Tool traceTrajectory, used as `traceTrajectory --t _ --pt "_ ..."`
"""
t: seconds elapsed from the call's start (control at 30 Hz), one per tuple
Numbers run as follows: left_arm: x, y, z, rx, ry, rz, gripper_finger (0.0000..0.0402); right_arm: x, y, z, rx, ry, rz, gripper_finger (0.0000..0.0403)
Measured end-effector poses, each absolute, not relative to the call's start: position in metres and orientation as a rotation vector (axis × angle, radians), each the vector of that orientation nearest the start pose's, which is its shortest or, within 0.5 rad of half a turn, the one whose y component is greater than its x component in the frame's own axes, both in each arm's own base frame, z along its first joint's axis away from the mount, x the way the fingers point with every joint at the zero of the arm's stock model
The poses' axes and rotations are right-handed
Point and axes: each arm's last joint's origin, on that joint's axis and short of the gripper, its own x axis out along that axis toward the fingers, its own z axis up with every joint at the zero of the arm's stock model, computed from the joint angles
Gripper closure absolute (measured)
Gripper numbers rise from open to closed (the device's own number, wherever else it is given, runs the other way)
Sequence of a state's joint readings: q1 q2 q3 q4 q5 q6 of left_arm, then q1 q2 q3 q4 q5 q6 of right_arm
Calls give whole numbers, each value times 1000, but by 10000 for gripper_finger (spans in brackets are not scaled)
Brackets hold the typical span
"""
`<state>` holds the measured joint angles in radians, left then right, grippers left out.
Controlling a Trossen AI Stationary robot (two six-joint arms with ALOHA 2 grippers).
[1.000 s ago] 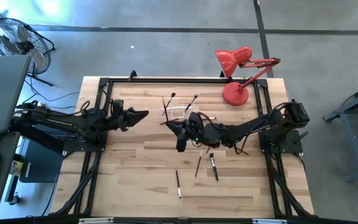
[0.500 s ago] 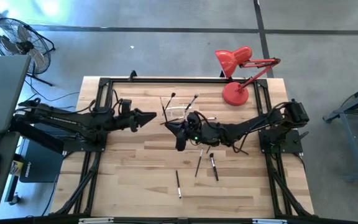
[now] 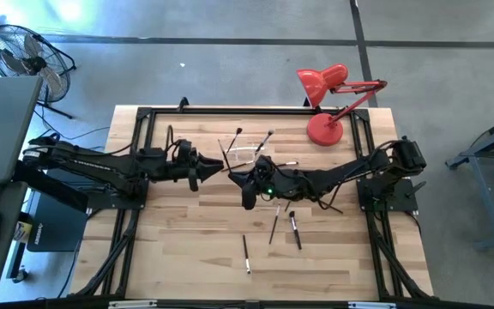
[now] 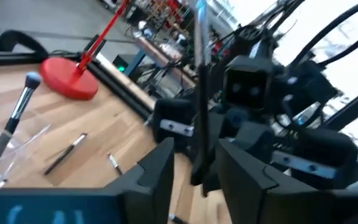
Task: Put items in baskets/containers
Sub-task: Put the black eyeshadow brush into the transparent organizer
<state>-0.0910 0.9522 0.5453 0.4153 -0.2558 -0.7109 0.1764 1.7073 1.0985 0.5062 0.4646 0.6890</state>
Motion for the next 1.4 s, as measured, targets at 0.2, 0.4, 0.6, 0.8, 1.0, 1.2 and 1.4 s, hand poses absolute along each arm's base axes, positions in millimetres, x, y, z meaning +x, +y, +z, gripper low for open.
traceTrajectory --t 0.2,0.4,0.6,0.8,1.0,1.2,1.4 --pt "213 -11 272 -718 -49 211 201 381 54 263 630 11 -315 391" --pt "213 -8 276 -785 -131 298 133 381 51 262 633 23 -320 390" --pt "213 -8 280 -797 -166 262 116 382 44 258 664 58 -314 391" --pt "213 -8 280 -797 -169 268 115 383 39 258 664 74 -279 391" --pt "218 -2 274 -790 -157 314 115 384 33 258 658 82 -266 391" --pt "225 11 270 -862 -171 306 115 384 30 258 658 89 -267 391" --pt "228 14 271 -869 -199 294 115 384 28 256 660 100 -291 390"
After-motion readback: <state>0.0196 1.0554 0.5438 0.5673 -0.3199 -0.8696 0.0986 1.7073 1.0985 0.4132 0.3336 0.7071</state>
